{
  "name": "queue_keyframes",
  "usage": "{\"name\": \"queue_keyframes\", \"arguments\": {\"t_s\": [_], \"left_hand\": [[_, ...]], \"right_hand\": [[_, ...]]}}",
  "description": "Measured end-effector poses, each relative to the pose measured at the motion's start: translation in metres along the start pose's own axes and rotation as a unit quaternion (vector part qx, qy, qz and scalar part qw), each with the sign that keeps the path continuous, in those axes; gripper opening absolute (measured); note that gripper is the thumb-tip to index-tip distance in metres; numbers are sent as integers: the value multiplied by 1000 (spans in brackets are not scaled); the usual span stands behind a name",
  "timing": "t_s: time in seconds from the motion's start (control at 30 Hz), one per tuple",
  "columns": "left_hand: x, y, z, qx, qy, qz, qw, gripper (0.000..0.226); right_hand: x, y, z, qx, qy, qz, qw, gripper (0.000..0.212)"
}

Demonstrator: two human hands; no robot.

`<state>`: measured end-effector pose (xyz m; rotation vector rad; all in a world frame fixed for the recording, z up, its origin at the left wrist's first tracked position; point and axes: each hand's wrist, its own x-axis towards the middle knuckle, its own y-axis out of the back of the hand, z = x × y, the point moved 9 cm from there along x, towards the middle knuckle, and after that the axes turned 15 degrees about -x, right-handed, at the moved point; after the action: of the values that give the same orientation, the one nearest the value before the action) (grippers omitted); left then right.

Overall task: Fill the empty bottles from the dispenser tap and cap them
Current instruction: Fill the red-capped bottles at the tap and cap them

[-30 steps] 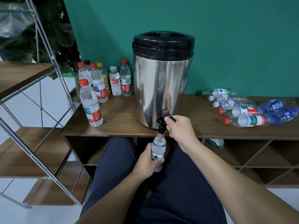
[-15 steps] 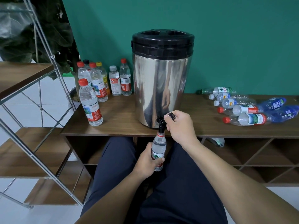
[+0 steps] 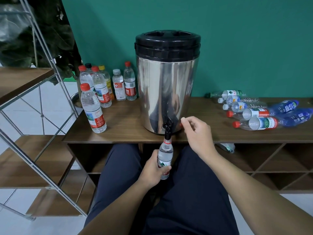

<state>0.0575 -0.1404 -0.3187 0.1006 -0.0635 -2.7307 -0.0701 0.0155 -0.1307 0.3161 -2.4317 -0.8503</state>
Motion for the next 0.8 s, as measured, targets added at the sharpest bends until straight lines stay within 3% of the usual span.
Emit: {"name": "queue_keyframes", "arguments": {"t_s": [0.07, 0.2, 0.33, 0.6, 0.8], "left_hand": [[-1, 0, 0, 1, 4, -1, 1000, 48], [-4, 3, 1, 3, 15, -4, 1000, 46], [-6, 5, 0, 10, 17, -6, 1000, 45], [-9, 5, -3, 24, 17, -19, 999, 47], [-14, 1, -1, 37, -1, -32, 999, 50]], "right_hand": [[10, -2, 26, -115, 16, 8, 993, 8], [19, -23, 68, -274, 7, -130, 953, 44], [24, -35, 79, -316, 9, -183, 931, 47], [20, -37, 79, -282, 14, -160, 946, 21], [-9, -39, 27, -136, 75, -173, 972, 13]]}}
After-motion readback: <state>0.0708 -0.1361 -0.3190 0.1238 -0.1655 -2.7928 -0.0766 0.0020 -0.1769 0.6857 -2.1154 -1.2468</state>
